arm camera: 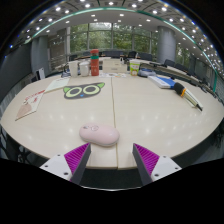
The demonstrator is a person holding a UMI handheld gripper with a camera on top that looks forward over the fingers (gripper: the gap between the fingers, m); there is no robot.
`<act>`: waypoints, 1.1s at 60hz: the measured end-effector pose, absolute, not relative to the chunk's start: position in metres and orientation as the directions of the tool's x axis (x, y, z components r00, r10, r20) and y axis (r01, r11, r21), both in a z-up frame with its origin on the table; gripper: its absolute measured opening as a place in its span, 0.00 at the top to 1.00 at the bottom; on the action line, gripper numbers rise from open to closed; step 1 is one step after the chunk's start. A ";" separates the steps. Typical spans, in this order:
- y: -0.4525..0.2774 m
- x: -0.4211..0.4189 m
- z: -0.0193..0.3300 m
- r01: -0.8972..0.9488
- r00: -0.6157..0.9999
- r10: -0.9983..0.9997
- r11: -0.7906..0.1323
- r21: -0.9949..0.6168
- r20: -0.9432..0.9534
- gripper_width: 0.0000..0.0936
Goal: Arrange mouse
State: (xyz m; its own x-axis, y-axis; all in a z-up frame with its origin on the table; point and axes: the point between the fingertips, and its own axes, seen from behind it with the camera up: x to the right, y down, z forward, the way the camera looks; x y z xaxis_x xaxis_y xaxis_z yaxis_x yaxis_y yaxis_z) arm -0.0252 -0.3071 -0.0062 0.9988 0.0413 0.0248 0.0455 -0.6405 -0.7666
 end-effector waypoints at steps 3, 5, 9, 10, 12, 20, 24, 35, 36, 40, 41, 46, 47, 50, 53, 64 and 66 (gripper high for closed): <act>-0.295 -0.030 -0.010 0.062 0.998 0.051 -0.642 -0.764 0.038 0.09; -0.289 -0.033 -0.011 0.071 0.997 0.058 -0.641 -0.764 0.044 0.09; -0.276 -0.036 -0.012 0.077 0.997 0.062 -0.634 -0.769 0.048 0.10; -0.273 -0.037 -0.012 0.078 0.997 0.063 -0.634 -0.769 0.050 0.09; -0.267 -0.038 -0.010 0.082 0.997 0.065 -0.633 -0.770 0.052 0.09; -0.244 -0.040 -0.011 0.081 0.996 0.070 -0.630 -0.772 0.048 0.10; -0.233 -0.041 -0.011 0.080 0.997 0.069 -0.626 -0.776 0.047 0.10; -0.211 -0.043 -0.011 0.072 0.997 0.061 -0.619 -0.782 0.044 0.11; -0.210 -0.044 -0.011 0.070 0.997 0.061 -0.619 -0.782 0.041 0.12; -0.203 -0.049 -0.012 0.066 0.997 0.067 -0.618 -0.783 0.032 0.17; -0.202 -0.050 -0.012 0.066 0.997 0.070 -0.618 -0.784 0.029 0.18; -0.196 -0.055 -0.012 0.072 0.996 0.083 -0.616 -0.785 0.026 0.29; -0.196 -0.057 -0.012 0.075 0.996 0.088 -0.616 -0.785 0.026 0.33; -0.193 -0.058 -0.012 0.084 0.995 0.095 -0.614 -0.784 0.032 0.48; -0.192 -0.059 -0.012 0.096 0.994 0.096 -0.613 -0.785 0.047 0.49; -0.189 -0.057 -0.012 0.090 0.996 0.074 -0.625 -0.776 0.055 0.60; -0.190 -0.057 -0.011 0.088 0.996 0.072 -0.627 -0.774 0.054 0.62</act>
